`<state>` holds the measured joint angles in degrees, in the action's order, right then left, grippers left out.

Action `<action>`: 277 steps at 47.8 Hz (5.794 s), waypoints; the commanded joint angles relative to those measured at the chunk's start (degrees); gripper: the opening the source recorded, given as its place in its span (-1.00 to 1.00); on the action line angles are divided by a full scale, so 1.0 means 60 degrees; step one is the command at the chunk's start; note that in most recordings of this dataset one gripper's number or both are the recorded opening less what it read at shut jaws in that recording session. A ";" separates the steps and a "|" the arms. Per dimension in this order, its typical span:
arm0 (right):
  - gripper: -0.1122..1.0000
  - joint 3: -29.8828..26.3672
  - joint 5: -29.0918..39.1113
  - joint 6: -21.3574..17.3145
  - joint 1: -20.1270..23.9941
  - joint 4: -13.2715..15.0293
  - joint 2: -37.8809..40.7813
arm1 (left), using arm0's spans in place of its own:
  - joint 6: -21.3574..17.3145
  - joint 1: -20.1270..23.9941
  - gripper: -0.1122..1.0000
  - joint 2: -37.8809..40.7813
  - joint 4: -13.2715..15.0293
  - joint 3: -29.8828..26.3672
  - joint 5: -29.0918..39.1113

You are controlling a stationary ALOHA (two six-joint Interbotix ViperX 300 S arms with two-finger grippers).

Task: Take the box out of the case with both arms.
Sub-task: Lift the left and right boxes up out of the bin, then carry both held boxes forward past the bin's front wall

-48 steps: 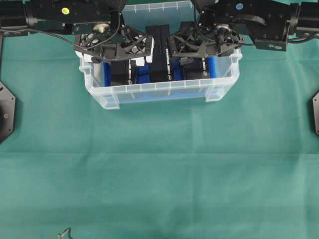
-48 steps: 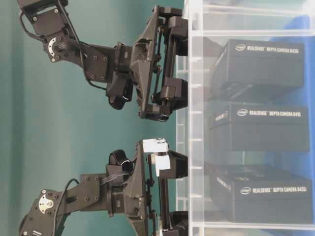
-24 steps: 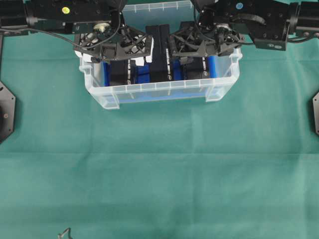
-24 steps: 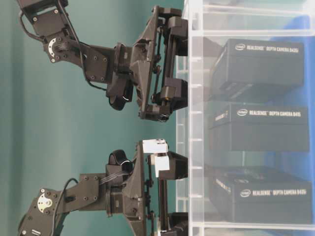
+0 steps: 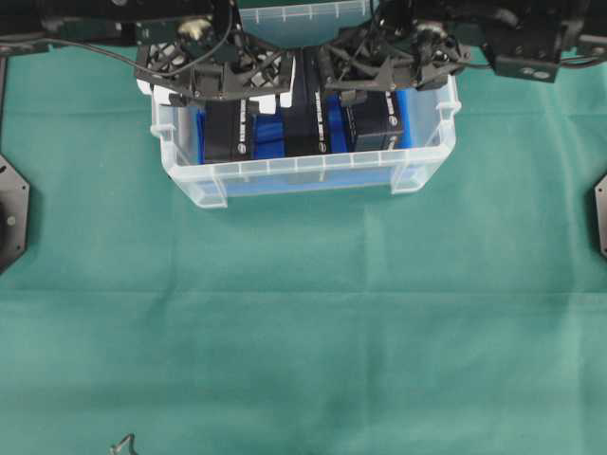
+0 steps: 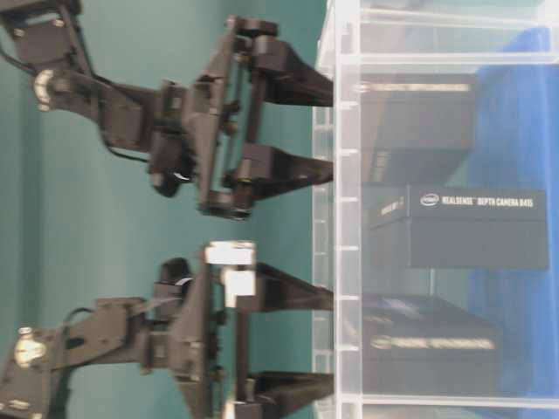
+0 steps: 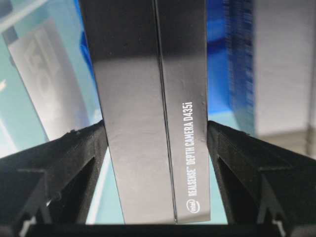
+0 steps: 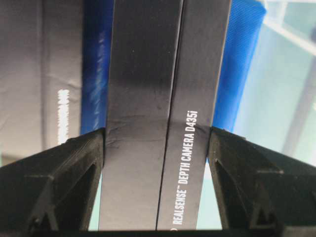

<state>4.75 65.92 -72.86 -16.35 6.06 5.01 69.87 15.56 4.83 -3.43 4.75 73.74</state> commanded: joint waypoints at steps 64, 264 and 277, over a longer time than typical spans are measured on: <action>0.40 -0.4600 0.3926 0.0527 0.0322 0.1216 -0.1216 | -0.0264 -0.0220 0.34 -0.0234 -0.0015 -0.6064 0.4834; 0.40 -0.4600 0.5376 -0.5273 0.6592 0.2520 -0.0630 | 0.4893 -0.5596 0.34 -0.0044 -0.0161 -0.5376 0.4263; 0.40 -0.4614 0.5376 -0.5288 0.6592 0.2520 -0.0601 | 0.4878 -0.5610 0.34 -0.0044 -0.0176 -0.5347 0.4277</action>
<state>-21.27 98.09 -104.41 23.03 20.74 2.29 99.14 -17.84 5.98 -4.22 -26.63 99.49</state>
